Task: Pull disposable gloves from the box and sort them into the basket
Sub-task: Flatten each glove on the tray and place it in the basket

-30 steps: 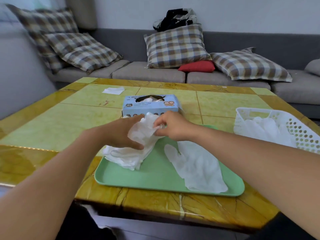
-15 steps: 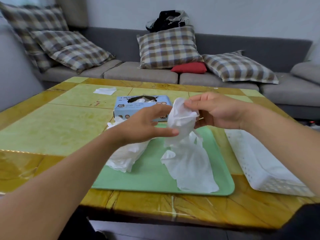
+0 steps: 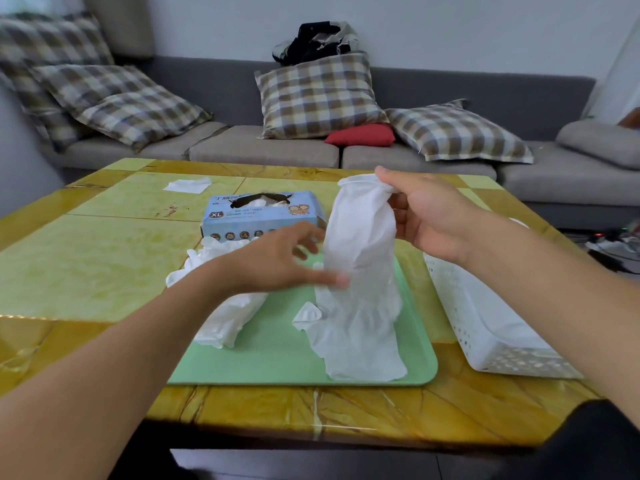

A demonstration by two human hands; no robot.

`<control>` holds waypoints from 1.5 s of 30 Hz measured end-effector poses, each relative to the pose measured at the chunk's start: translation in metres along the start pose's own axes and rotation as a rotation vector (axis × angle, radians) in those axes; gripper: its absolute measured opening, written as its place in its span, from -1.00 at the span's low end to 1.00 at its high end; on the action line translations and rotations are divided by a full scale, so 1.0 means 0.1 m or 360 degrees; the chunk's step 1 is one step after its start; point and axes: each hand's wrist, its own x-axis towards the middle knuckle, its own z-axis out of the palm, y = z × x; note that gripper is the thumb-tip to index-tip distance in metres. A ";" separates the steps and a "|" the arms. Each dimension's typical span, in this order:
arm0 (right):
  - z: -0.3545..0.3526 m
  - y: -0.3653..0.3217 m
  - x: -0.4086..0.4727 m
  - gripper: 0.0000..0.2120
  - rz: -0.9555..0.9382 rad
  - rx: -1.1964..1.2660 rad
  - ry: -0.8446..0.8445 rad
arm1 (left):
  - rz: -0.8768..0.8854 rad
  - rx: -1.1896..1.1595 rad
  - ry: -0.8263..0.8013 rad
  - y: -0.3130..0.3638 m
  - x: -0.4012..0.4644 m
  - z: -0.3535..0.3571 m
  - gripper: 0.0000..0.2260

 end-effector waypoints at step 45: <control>-0.15 0.19 0.04 -0.60 -0.0076 0.0331 -0.0021 | -0.0193 0.0230 -0.0170 -0.55 0.25 0.23 -0.86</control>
